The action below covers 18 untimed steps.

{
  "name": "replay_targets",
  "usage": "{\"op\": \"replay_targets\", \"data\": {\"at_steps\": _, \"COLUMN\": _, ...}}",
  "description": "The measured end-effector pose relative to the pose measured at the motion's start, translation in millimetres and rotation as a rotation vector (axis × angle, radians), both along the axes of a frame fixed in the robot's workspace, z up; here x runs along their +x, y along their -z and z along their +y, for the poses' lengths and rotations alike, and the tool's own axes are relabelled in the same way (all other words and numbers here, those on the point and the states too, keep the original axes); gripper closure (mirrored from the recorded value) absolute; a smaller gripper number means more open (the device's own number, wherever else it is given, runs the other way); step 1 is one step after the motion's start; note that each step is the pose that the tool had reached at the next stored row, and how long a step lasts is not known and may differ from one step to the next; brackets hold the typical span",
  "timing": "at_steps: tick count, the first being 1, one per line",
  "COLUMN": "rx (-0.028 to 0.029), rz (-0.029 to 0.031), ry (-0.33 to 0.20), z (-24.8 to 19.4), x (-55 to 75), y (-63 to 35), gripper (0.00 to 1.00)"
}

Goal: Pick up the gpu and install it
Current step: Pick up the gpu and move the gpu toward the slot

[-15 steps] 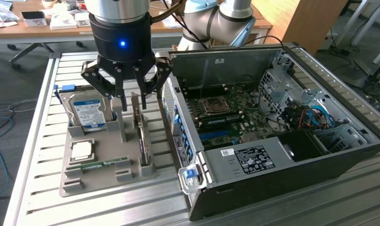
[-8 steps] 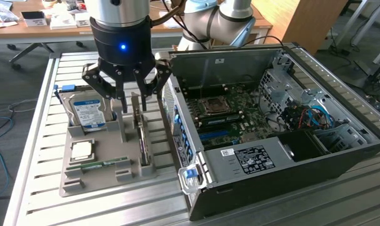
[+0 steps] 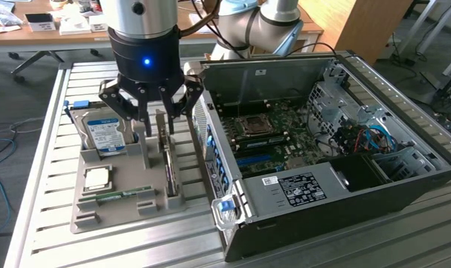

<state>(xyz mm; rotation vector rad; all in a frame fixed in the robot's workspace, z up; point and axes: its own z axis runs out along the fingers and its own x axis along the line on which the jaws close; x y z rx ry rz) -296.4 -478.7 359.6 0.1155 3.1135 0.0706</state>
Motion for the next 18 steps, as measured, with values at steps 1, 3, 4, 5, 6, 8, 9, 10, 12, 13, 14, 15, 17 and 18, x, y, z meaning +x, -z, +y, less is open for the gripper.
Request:
{"op": "replay_targets", "data": {"at_steps": 1, "rx": 0.0, "rz": -0.0001, "ry": 0.0, "z": 0.0, "x": 0.0, "y": 1.0, "gripper": 0.58}}
{"op": "replay_targets", "data": {"at_steps": 3, "rx": -0.0002, "rz": 0.0002, "ry": 0.0, "z": 0.0, "x": 0.0, "y": 1.8, "gripper": 0.58}}
{"op": "replay_targets", "data": {"at_steps": 4, "rx": -0.0002, "rz": 0.0002, "ry": 0.0, "z": 0.0, "x": 0.0, "y": 1.8, "gripper": 0.58}}
{"op": "replay_targets", "data": {"at_steps": 5, "rx": -0.0002, "rz": 0.0002, "ry": 0.0, "z": 0.0, "x": 0.0, "y": 1.9, "gripper": 0.58}}
{"op": "replay_targets", "data": {"at_steps": 6, "rx": -0.0002, "rz": 0.0001, "ry": 0.0, "z": 0.0, "x": 0.0, "y": 1.9, "gripper": 0.58}}
{"op": "replay_targets", "data": {"at_steps": 8, "rx": 0.0, "rz": 0.0, "ry": 0.0, "z": 0.0, "x": 0.0, "y": 2.0, "gripper": 0.58}}
{"op": "replay_targets", "data": {"at_steps": 9, "rx": -0.0001, "rz": 0.0, "ry": 0.0, "z": 0.0, "x": 0.0, "y": 2.0, "gripper": 0.58}}
{"op": "replay_targets", "data": {"at_steps": 10, "rx": 0.0, "rz": 0.0, "ry": 0.0, "z": 0.0, "x": 0.0, "y": 2.1, "gripper": 0.58}}
{"op": "replay_targets", "data": {"at_steps": 12, "rx": 0.0002, "rz": -0.0002, "ry": 0.0, "z": 0.0, "x": 0.0, "y": 2.9, "gripper": 0.58}}
{"op": "replay_targets", "data": {"at_steps": 13, "rx": 0.0002, "rz": -0.0002, "ry": 0.0, "z": 0.0, "x": 0.0, "y": 3.6, "gripper": 0.58}}
{"op": "replay_targets", "data": {"at_steps": 14, "rx": 0.0, "rz": -0.0001, "ry": 0.0, "z": 0.0, "x": 0.0, "y": 4.3, "gripper": 0.58}}
{"op": "replay_targets", "data": {"at_steps": 15, "rx": 0.0, "rz": 0.0, "ry": 0.0, "z": 0.0, "x": 0.0, "y": 5.2, "gripper": 0.58}}
{"op": "replay_targets", "data": {"at_steps": 17, "rx": 0.0, "rz": 0.0, "ry": 0.0, "z": 0.0, "x": 0.0, "y": 7.1, "gripper": 0.58}}
{"op": "replay_targets", "data": {"at_steps": 18, "rx": -0.0001, "rz": 0.0, "ry": 0.0, "z": 0.0, "x": 0.0, "y": 7.8, "gripper": 0.58}}
